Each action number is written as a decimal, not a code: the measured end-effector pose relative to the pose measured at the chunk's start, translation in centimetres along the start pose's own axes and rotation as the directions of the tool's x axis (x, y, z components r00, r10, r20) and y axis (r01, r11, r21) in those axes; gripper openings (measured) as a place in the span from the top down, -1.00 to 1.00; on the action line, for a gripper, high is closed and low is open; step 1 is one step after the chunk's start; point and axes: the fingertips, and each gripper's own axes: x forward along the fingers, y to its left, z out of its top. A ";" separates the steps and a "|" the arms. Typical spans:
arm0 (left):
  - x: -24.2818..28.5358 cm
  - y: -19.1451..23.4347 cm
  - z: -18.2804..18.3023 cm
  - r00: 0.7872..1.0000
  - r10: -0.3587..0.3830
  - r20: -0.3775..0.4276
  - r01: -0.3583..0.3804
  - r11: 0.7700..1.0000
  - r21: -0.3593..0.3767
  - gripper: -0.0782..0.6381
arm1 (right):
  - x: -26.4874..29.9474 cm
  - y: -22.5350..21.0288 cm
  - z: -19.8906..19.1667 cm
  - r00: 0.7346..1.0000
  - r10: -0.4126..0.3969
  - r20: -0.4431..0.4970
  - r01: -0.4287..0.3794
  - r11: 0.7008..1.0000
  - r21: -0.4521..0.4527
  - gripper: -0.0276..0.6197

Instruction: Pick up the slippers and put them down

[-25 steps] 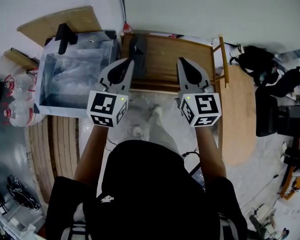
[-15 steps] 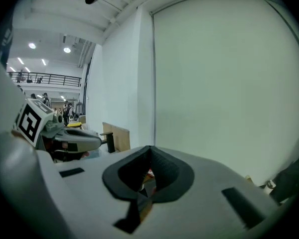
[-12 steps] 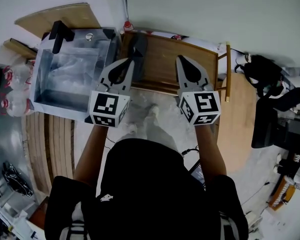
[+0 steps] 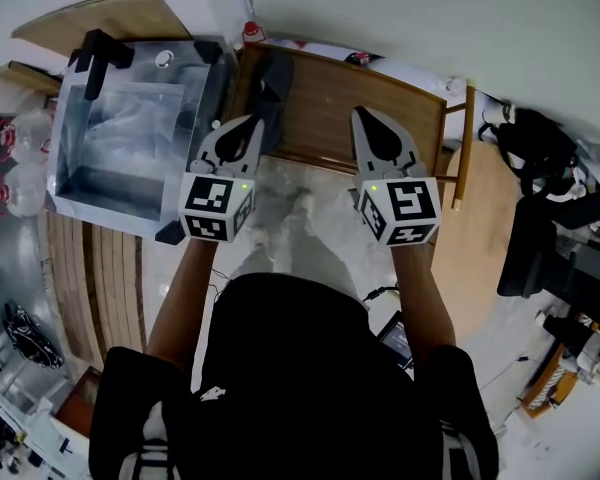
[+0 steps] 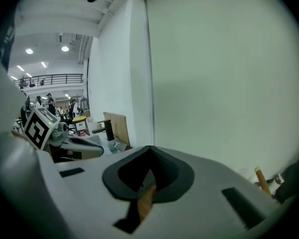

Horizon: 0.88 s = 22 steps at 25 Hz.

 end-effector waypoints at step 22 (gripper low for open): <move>7.4 3.2 -10.3 0.975 0.083 -0.206 -0.098 0.993 -0.063 0.76 | 4.3 -2.5 -7.7 0.989 0.069 -0.128 -0.064 0.997 0.047 0.92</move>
